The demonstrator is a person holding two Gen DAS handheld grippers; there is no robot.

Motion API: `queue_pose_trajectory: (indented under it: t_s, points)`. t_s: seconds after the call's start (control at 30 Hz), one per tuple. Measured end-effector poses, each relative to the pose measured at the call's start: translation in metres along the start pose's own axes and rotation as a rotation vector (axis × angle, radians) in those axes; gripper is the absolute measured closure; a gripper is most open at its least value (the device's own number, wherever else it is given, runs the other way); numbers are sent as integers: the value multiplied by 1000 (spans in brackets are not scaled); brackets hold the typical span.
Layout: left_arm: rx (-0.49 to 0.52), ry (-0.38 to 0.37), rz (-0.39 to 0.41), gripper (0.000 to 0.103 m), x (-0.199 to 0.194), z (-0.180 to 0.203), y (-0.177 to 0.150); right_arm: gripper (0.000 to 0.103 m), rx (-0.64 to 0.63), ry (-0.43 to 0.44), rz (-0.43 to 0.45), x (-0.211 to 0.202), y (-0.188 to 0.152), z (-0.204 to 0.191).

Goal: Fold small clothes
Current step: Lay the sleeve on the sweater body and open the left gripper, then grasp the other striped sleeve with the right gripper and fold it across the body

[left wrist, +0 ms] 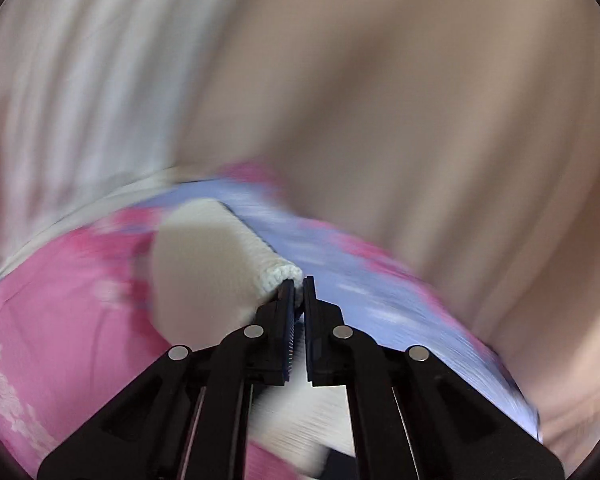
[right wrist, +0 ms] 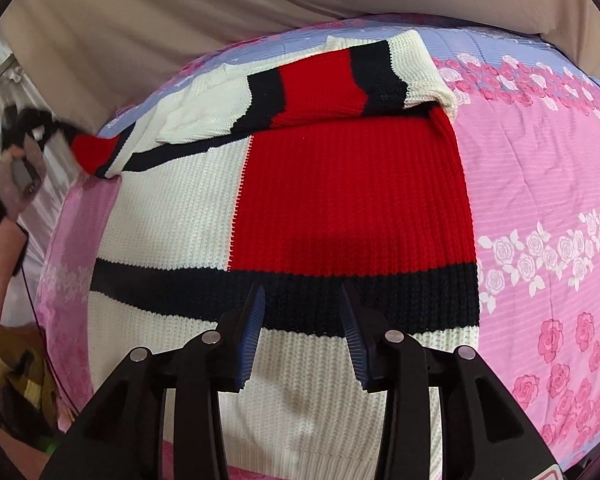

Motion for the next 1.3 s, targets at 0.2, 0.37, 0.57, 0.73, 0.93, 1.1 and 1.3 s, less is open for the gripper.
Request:
queue_pose_trajectory:
  t_s: [0.2,0.37,0.57,0.73,0.93,1.1,1.3]
  points:
    - [366,-216,-176,94,4,218,-139,64,42,20,35,-7,-1,13]
    - [458,-130,-366,61,58,254,-280,56,114,5,72,-23,-14,49]
    - [386,-69,-406,47,44,195,-325,51,106,-20,112,-34,9,82]
    - [274,53,-378,47,28,110,-303,45,-25,-22,167,-27,91,50]
    - [167,129,-316,46,21,57,-269,40,-204,-95,183,22,182,-21]
    - [96,126,-299,46,27,40,-249,40,-228,-180,145,70,230,-43]
    - [91,130,-288,46,37,35,-232,99,43,14,246,32,243,0]
Point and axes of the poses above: each gripper's, at about its wrist camera, not at the fingertips, and x roughly the way its jaws point, z to its right, y to its top, the point moved 10 cm from there along x, roughly the way its jaws point, and after that the axes turned 12 degrees about -z, right-handed, at the moved point
